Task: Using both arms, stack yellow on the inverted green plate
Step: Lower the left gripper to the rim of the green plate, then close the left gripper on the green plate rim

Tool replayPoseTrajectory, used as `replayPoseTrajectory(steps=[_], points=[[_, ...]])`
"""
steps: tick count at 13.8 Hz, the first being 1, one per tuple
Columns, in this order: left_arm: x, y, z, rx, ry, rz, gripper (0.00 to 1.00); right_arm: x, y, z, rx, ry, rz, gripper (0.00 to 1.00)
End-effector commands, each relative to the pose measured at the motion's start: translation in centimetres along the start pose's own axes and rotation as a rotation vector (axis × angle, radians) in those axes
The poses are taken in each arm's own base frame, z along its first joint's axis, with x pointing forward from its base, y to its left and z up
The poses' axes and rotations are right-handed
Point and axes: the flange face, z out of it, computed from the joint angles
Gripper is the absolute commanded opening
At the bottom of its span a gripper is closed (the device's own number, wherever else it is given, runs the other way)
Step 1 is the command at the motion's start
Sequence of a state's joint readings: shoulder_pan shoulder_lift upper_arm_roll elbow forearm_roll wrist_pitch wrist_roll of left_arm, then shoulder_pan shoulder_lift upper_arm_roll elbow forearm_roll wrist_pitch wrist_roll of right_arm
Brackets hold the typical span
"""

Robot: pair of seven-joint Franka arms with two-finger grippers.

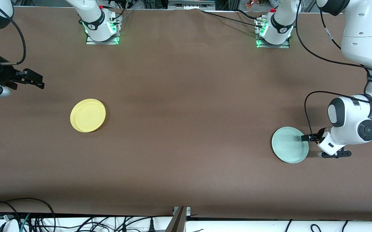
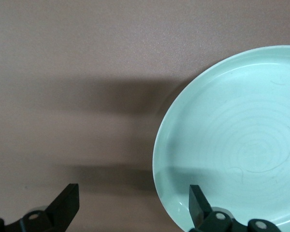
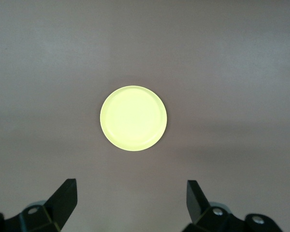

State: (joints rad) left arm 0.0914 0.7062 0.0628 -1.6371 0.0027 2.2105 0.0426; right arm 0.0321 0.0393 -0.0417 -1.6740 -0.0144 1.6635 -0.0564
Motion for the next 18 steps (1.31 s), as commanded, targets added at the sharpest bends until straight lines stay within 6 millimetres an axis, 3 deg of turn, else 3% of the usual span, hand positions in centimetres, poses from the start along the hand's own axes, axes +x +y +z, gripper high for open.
replayPoseTrajectory(steps=[1,7,12,18], points=[[0.1,0.1,-0.3,-0.019,0.014,-0.013,0.92,0.1,0.0,-0.5,-0.001,-0.002,0.012,1.00],[0.3,0.7,0.2,-0.037,0.025,-0.015,0.58,0.1,0.0,-0.5,-0.001,-0.002,0.012,1.00],[0.9,1.4,1.2,-0.038,0.055,-0.009,0.55,0.1,0.0,-0.5,-0.001,-0.002,0.012,1.00],[1.1,1.3,0.9,-0.037,0.061,-0.008,0.51,0.1,0.0,-0.5,-0.001,-0.002,0.012,1.00]])
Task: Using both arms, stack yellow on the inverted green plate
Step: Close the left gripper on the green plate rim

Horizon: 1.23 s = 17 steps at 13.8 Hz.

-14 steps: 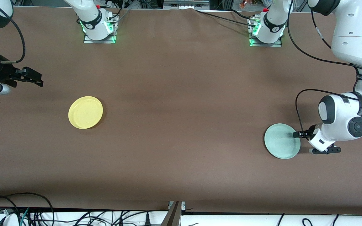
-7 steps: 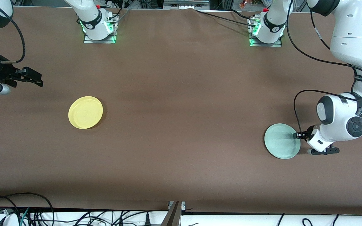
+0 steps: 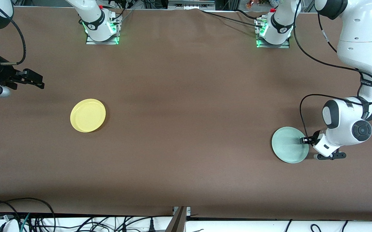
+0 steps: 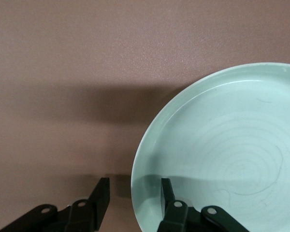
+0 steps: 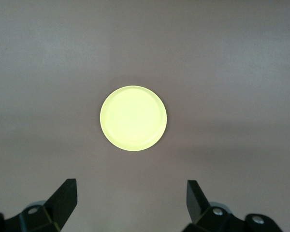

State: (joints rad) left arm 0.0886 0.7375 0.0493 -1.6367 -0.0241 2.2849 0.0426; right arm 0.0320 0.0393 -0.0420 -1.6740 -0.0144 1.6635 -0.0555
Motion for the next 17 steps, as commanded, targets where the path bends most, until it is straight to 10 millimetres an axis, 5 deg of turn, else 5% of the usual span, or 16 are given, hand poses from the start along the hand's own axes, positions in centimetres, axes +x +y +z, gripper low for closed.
replayPoseTrajectory(steps=[1,17], points=[[0.44,0.17,-0.52,-0.012,0.016,-0.006,0.51,0.12,-0.03,-0.46,-0.001,-0.002,0.010,1.00],[0.37,-0.07,-0.99,-0.017,0.015,0.017,0.40,0.12,0.04,-0.46,0.000,-0.002,0.012,1.00]])
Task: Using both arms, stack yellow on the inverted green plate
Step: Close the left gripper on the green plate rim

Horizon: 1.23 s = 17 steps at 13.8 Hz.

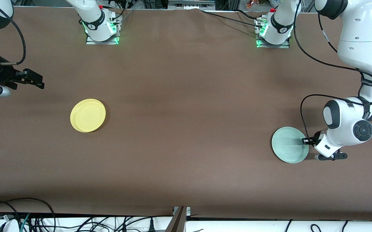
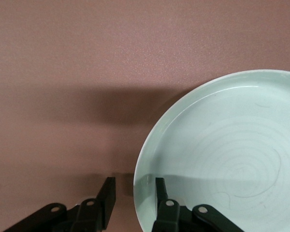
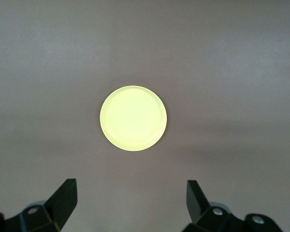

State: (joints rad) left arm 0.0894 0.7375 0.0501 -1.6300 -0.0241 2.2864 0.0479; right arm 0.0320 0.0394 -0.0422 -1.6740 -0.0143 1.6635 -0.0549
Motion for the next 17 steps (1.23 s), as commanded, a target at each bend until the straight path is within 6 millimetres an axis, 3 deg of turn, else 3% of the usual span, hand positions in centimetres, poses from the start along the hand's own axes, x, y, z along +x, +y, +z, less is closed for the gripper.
replayPoseTrajectory(steps=[1,9,14,17], points=[[0.16,0.03,-0.68,-0.018,0.007,0.013,0.40,0.12,-0.05,-0.46,0.000,-0.002,0.010,1.00],[0.04,-0.08,-1.66,-0.021,0.006,0.010,0.40,0.11,0.03,-0.46,0.000,-0.002,0.011,1.00],[-0.02,-0.08,-1.58,-0.020,0.002,0.011,0.30,0.11,0.03,-0.46,0.000,-0.002,0.011,1.00],[-0.06,0.02,-1.52,-0.020,0.001,0.014,0.15,0.11,0.03,-0.46,0.000,-0.002,0.011,1.00]])
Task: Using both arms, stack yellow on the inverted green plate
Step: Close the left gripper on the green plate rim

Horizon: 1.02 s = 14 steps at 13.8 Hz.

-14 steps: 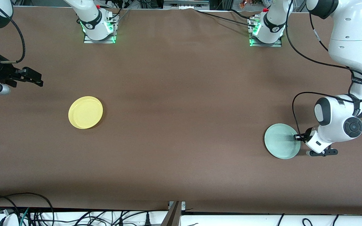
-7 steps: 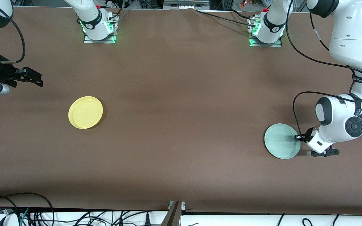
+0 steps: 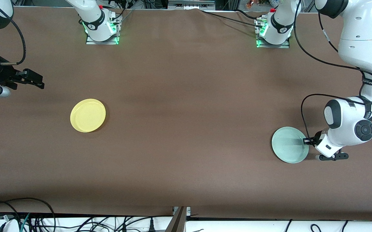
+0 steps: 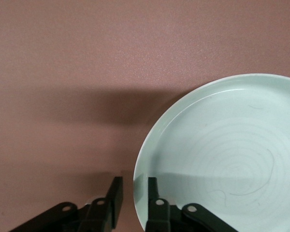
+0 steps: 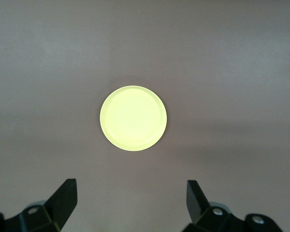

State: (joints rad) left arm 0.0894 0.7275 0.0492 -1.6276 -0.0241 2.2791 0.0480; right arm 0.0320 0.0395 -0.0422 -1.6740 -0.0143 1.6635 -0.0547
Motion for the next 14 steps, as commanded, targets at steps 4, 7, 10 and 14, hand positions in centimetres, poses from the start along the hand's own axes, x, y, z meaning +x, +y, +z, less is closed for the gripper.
replayPoseTrajectory(steps=[4,7,10,14], points=[[-0.2,0.3,-0.6,-0.015,-0.009,0.021,0.02,0.1,-0.1,-0.5,0.000,-0.002,0.009,1.00],[-0.2,0.7,-0.7,-0.011,-0.017,0.029,0.00,0.1,0.0,-0.5,-0.001,-0.002,0.009,1.00],[-0.1,1.8,-1.3,-0.002,-0.023,0.050,0.00,0.1,-0.1,-0.5,0.000,-0.002,0.008,1.00],[-0.4,4.2,-5.1,0.003,-0.019,0.084,0.00,0.1,-0.1,-0.5,0.000,-0.002,0.008,1.00]])
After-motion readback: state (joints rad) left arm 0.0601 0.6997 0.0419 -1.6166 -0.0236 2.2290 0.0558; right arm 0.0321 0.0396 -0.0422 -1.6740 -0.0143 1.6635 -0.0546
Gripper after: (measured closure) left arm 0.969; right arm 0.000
